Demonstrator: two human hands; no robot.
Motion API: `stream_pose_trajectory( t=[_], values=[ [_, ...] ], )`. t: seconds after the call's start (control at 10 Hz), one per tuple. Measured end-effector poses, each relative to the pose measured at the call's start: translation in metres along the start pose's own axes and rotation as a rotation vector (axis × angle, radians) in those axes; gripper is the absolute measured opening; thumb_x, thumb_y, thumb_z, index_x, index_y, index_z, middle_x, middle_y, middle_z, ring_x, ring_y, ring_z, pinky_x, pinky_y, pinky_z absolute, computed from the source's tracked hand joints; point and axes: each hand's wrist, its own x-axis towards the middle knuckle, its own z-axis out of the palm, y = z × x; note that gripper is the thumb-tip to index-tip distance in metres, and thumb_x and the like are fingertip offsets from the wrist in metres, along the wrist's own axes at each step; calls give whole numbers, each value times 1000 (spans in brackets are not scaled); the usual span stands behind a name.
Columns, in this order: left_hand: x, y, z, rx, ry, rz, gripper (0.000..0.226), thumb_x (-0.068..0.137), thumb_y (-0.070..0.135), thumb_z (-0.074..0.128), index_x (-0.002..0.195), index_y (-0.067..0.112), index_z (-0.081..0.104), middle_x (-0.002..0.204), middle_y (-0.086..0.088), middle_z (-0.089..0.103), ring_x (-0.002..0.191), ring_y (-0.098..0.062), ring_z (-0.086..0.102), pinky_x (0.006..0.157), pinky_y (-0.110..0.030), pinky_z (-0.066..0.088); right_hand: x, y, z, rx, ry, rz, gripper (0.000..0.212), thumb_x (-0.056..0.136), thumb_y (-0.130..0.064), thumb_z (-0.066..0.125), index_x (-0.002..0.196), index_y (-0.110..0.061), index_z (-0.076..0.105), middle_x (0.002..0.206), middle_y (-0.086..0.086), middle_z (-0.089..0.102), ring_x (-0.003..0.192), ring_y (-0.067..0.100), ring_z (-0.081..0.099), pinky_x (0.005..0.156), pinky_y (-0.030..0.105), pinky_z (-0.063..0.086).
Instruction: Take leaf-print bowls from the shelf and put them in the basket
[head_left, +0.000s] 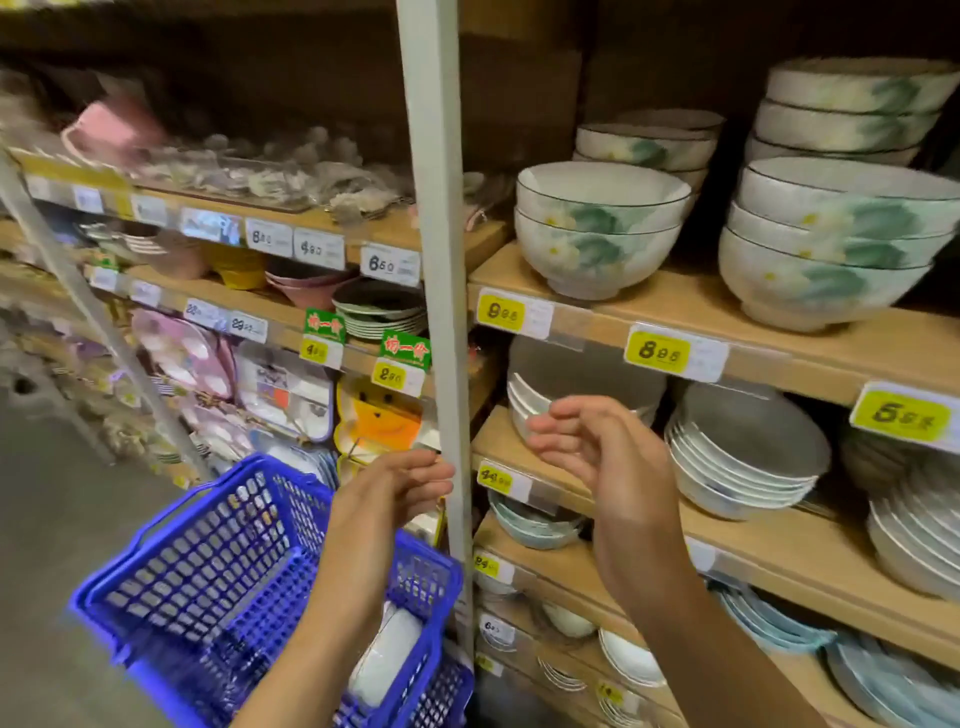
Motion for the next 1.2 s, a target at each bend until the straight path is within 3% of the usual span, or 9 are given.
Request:
stream_pose_trajectory(
  t=[0.2, 0.4, 0.5, 0.6, 0.7, 0.8, 0.9, 1.0, 1.2],
  values=[
    [-2, -32, -122, 81, 259, -255, 30, 98, 11, 39, 96, 5, 68, 90, -12, 76, 79, -21, 71, 66, -23, 53, -3, 110, 82, -232, -316, 347, 31, 97, 4, 41, 76, -6, 62, 71, 13, 65, 49, 10, 59, 46, 14, 45],
    [5, -62, -222, 68, 384, -468, 27, 98, 13, 37, 83, 11, 59, 79, -5, 66, 64, -16, 56, 58, -25, 41, -3, 234, 132, -684, -468, 511, 34, 94, 0, 51, 64, -14, 59, 61, 1, 59, 44, 2, 54, 44, 14, 39],
    [14, -80, -244, 38, 427, -538, 22, 94, 11, 40, 77, 18, 52, 65, 3, 56, 57, -12, 47, 56, -26, 34, 1, 273, 137, -935, -504, 483, 31, 92, -6, 53, 62, -13, 53, 59, 1, 49, 55, 11, 43, 56, 27, 32],
    [17, -100, -249, 46, 430, -648, 22, 94, 15, 38, 74, 23, 43, 68, 4, 45, 61, -13, 42, 57, -27, 31, 2, 297, 141, -1062, -528, 504, 29, 92, -5, 49, 64, -12, 53, 64, 5, 53, 63, 18, 49, 56, 29, 35],
    [24, -122, -245, 1, 453, -737, 22, 96, 17, 39, 75, 21, 43, 70, 1, 43, 66, -16, 41, 58, -27, 29, 13, 316, 153, -1112, -718, 516, 23, 82, 15, 43, 90, 14, 65, 93, 33, 65, 86, 40, 68, 71, 39, 57],
    [33, -145, -231, -28, 447, -855, 26, 99, 16, 39, 73, 19, 44, 61, 1, 44, 64, -19, 36, 56, -27, 24, 24, 332, 167, -1374, -793, 595, 34, 95, 0, 38, 124, 8, 55, 128, 28, 57, 120, 37, 56, 83, 35, 47],
    [41, -175, -216, -64, 514, -916, 20, 99, 14, 40, 86, 10, 55, 81, -9, 51, 73, -20, 42, 62, -30, 30, 36, 360, 179, -1393, -899, 570, 34, 95, -4, 40, 123, 4, 57, 128, 24, 58, 119, 32, 56, 79, 32, 46],
    [50, -203, -200, -100, 605, -1005, 35, 101, 18, 43, 123, -5, 57, 124, -16, 61, 102, -24, 55, 82, -30, 44, 46, 386, 182, -1396, -925, 639, 34, 98, -9, 38, 124, 2, 58, 128, 22, 58, 120, 28, 55, 95, 35, 43],
    [67, -298, -182, -139, 744, -1188, 66, 80, 32, 56, 134, -4, 50, 134, -23, 56, 120, -36, 56, 103, -46, 46, 42, 450, 162, -1544, -1148, 717, 37, 99, -10, 38, 132, 5, 49, 136, 23, 51, 126, 30, 51, 100, 32, 40]
  ],
)
